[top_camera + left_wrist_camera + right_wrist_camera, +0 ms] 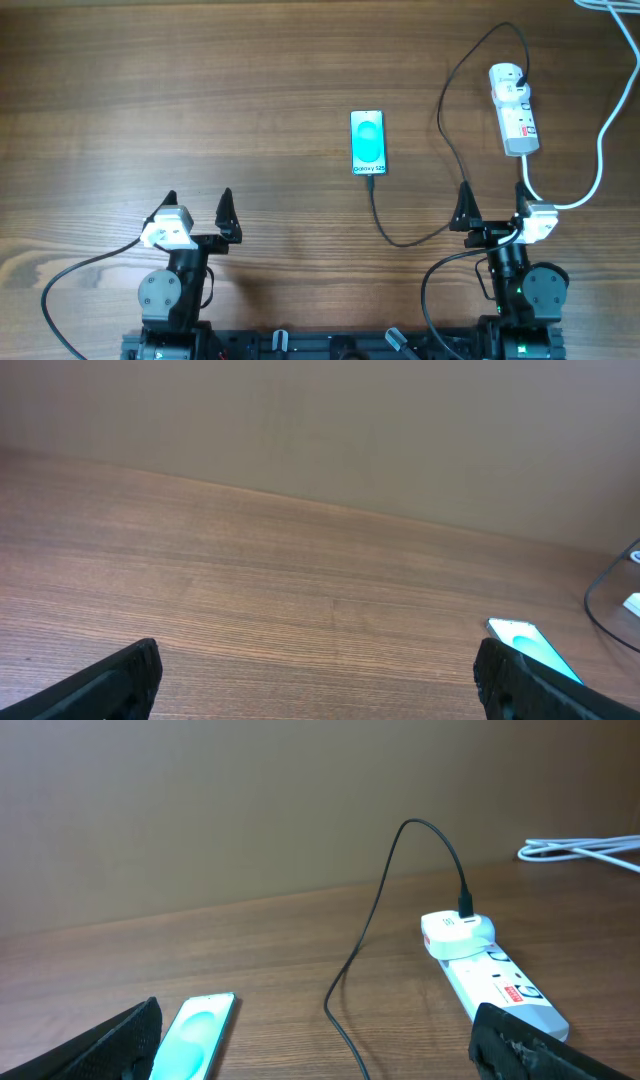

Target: Plug charger to phone and switch on socket

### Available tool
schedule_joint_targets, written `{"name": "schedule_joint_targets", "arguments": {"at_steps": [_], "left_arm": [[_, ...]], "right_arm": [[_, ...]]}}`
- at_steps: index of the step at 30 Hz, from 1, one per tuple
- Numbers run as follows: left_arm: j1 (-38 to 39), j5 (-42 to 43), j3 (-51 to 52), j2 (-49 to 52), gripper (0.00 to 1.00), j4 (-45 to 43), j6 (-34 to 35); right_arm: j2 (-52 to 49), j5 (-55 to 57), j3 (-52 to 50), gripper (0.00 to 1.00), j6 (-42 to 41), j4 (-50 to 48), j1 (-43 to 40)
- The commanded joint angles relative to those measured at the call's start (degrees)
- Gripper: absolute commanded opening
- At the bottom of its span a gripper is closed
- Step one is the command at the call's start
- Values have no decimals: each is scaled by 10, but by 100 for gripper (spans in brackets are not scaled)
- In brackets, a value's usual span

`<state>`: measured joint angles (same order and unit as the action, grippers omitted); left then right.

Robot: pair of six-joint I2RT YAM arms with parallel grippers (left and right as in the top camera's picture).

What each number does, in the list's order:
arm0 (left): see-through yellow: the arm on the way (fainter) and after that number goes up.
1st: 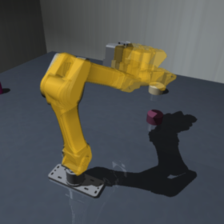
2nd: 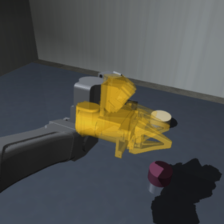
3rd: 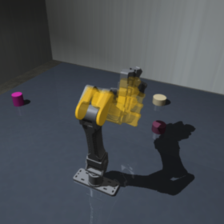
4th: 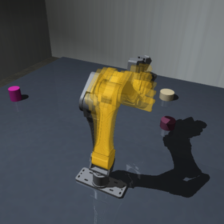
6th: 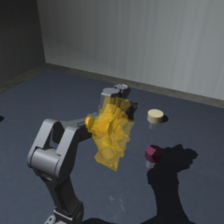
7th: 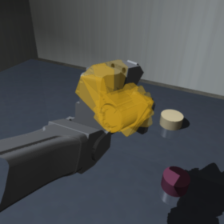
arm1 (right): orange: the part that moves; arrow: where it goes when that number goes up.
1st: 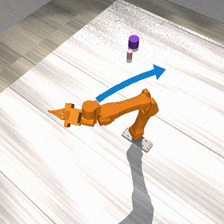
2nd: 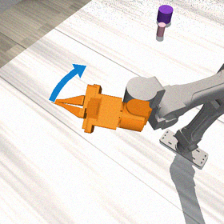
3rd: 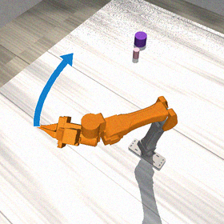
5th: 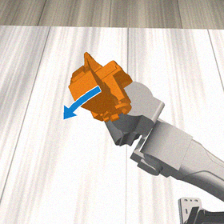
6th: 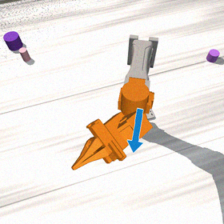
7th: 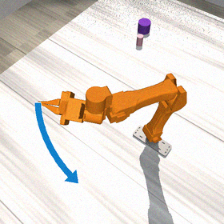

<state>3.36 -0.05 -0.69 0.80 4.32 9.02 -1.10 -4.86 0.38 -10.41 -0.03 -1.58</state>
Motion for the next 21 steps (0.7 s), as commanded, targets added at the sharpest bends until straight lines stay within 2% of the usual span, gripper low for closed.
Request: {"name": "schedule_joint_targets", "arguments": {"at_steps": [1,21], "left_arm": [[-4,9,3,-5,100,0,-13],[-4,9,3,-5,100,0,-13]], "right_arm": [[9,5,-1,100,-7,-1,3],[9,5,-1,100,-7,-1,3]]}}
